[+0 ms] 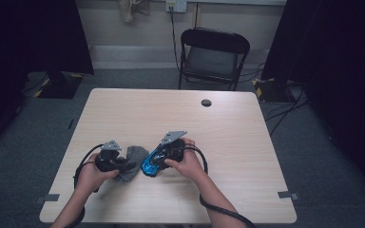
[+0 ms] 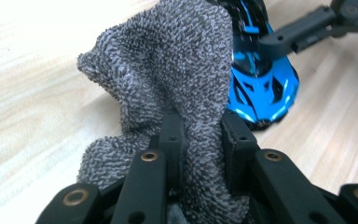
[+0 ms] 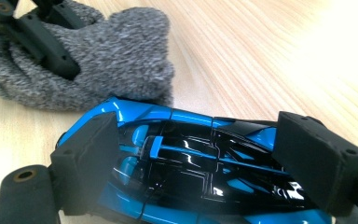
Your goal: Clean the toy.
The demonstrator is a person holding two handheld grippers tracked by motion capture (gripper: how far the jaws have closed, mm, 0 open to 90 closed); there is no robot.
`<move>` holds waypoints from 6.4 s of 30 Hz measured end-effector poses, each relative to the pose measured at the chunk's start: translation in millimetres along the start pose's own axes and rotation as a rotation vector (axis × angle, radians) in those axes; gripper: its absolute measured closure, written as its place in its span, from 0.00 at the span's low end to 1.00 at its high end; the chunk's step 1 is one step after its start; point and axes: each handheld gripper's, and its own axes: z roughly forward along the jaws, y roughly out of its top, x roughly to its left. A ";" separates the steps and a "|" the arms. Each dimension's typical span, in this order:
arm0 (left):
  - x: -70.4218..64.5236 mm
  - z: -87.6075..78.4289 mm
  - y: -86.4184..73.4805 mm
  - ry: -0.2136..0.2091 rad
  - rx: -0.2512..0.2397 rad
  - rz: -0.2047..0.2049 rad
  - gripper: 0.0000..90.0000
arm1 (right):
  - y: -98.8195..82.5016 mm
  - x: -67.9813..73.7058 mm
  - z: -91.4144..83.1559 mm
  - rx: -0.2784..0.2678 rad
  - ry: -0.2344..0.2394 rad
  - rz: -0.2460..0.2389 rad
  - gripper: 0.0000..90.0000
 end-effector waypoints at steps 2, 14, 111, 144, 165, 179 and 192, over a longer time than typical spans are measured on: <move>-1.1 -1.6 -1.6 0.002 0.000 -0.006 0.81 | 0.3 0.2 0.0 0.001 -0.001 -0.002 0.16; -6.4 -7.4 1.7 0.015 0.011 0.008 0.80 | 1.8 1.6 0.2 0.011 -0.014 -0.016 0.16; -118.5 122.1 105.0 -0.168 -0.011 0.153 0.35 | -101.5 -61.6 -170.9 0.091 -0.163 0.162 0.19; -53.1 48.3 55.5 0.017 -0.108 0.057 0.29 | -73.6 -31.8 -114.3 0.189 -0.028 0.038 0.23; -48.4 76.4 55.9 0.084 -0.080 0.078 0.20 | -81.9 -45.0 -106.4 0.162 -0.123 0.214 0.59; -46.0 101.0 65.2 0.143 -0.042 0.077 0.20 | -82.7 -44.9 -106.6 0.156 -0.123 0.216 0.60; -49.2 103.3 59.6 0.181 0.009 0.110 0.19 | -83.9 -43.5 -106.7 0.148 -0.129 0.216 0.60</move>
